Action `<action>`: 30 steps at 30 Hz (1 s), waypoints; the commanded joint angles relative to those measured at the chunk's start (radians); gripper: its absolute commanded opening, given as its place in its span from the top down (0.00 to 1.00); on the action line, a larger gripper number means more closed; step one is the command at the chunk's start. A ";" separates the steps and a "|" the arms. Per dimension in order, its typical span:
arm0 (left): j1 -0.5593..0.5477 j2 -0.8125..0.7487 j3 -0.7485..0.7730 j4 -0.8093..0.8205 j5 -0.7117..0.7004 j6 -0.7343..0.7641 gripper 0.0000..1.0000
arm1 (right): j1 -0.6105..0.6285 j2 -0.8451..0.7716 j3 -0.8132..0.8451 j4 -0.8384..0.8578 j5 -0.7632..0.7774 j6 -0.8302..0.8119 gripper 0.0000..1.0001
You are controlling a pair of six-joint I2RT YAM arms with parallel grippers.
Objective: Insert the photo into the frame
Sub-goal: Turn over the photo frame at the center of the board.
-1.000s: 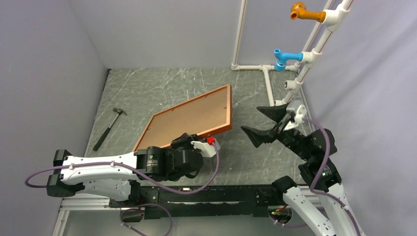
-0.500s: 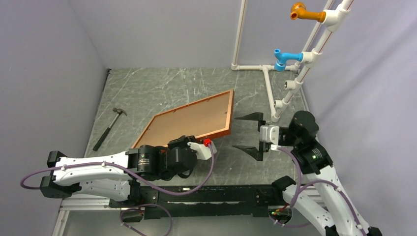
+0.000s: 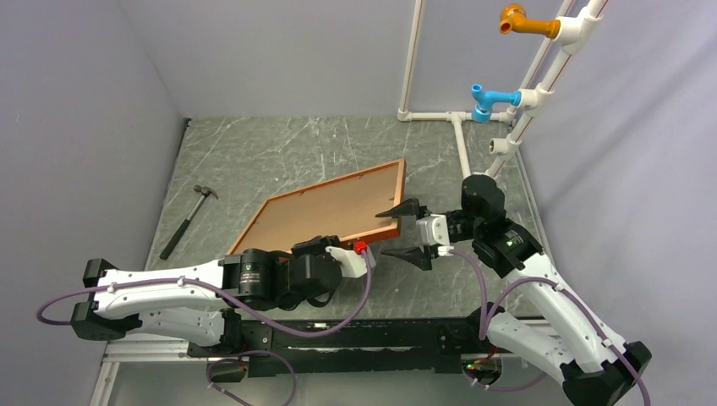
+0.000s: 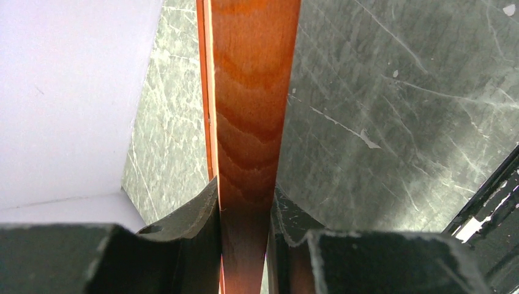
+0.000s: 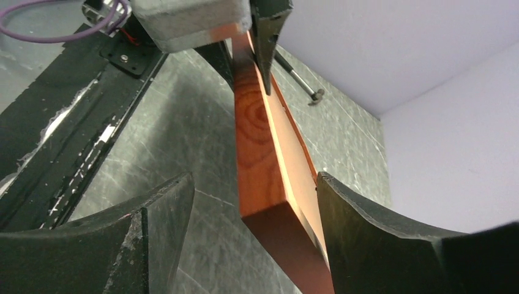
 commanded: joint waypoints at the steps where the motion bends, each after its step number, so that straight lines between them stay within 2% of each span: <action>1: -0.004 -0.009 0.070 0.117 0.084 -0.099 1.00 | 0.048 0.010 0.035 0.038 -0.012 -0.068 0.29; 7: -0.004 -0.027 0.071 0.127 0.105 -0.093 1.00 | 0.069 0.019 0.043 0.005 0.023 -0.090 0.39; 12: -0.005 -0.030 0.082 0.118 0.098 -0.098 1.00 | 0.074 0.029 0.069 -0.036 0.027 -0.117 0.54; 18: -0.007 -0.043 0.087 0.126 0.101 -0.098 1.00 | 0.080 0.024 0.072 -0.041 0.062 -0.113 0.94; 20: -0.007 -0.046 0.092 0.123 0.096 -0.098 0.99 | 0.081 0.023 0.071 -0.042 0.064 -0.106 1.00; 22: -0.007 -0.051 0.099 0.124 0.093 -0.097 0.96 | 0.080 0.020 0.067 -0.035 0.064 -0.096 1.00; 23: -0.009 -0.052 0.104 0.124 0.091 -0.098 0.92 | 0.080 0.018 0.064 -0.033 0.063 -0.091 1.00; 24: -0.009 -0.054 0.110 0.125 0.091 -0.099 0.84 | 0.082 0.016 0.063 -0.028 0.062 -0.083 1.00; 26: -0.008 -0.061 0.124 0.129 0.093 -0.102 0.51 | 0.081 0.013 0.062 -0.020 0.058 -0.068 1.00; 27: -0.009 -0.063 0.133 0.131 0.094 -0.102 0.38 | 0.081 0.010 0.061 -0.015 0.057 -0.056 1.00; 28: -0.011 -0.067 0.143 0.133 0.094 -0.105 0.28 | 0.083 0.008 0.061 -0.004 0.055 -0.036 1.00; 30: -0.011 -0.076 0.164 0.143 0.095 -0.110 0.15 | 0.082 0.004 0.060 0.015 0.060 0.002 1.00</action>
